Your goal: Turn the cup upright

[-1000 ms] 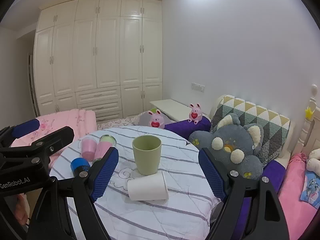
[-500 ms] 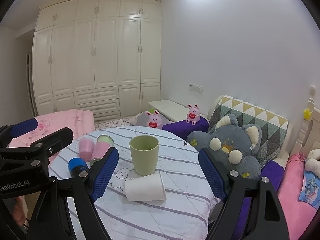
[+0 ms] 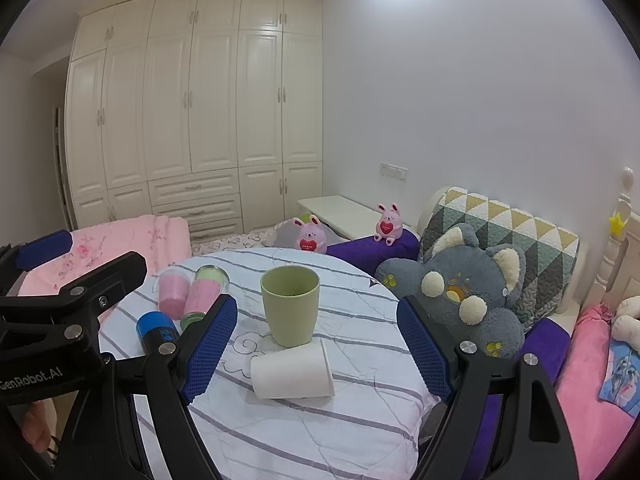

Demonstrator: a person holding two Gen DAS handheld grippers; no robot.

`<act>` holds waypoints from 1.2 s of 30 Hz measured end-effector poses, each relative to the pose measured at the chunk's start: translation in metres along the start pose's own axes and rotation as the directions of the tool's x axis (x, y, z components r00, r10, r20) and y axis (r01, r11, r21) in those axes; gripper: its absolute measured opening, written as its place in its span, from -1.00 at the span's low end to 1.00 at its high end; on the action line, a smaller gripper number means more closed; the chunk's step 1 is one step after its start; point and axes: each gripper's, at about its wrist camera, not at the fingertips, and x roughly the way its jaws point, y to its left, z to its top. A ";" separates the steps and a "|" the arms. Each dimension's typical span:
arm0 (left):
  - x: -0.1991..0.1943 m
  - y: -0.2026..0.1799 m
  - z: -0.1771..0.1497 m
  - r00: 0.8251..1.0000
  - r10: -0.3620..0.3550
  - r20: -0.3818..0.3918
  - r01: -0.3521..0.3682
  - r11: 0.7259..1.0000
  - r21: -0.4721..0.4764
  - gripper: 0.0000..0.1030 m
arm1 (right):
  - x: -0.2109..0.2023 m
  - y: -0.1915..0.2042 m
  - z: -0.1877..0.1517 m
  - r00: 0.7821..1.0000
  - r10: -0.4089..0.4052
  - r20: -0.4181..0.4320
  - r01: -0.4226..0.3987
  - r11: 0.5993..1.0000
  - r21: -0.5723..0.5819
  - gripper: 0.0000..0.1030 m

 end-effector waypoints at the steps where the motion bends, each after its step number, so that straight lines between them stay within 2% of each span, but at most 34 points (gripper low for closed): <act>1: 0.000 0.000 0.000 1.000 0.000 0.001 0.000 1.000 0.000 1.00 | 0.000 0.000 0.000 1.000 0.000 0.000 0.000 1.000 -0.001 0.62; 26: 0.012 0.004 -0.002 1.000 0.014 -0.010 -0.014 1.000 0.004 1.00 | 0.013 0.006 -0.001 0.999 0.012 -0.044 -0.013 1.000 -0.018 0.62; 36: 0.019 0.004 0.001 1.000 -0.013 -0.009 0.013 1.000 0.010 1.00 | 0.019 0.003 0.001 0.999 0.009 -0.053 -0.010 1.000 -0.020 0.62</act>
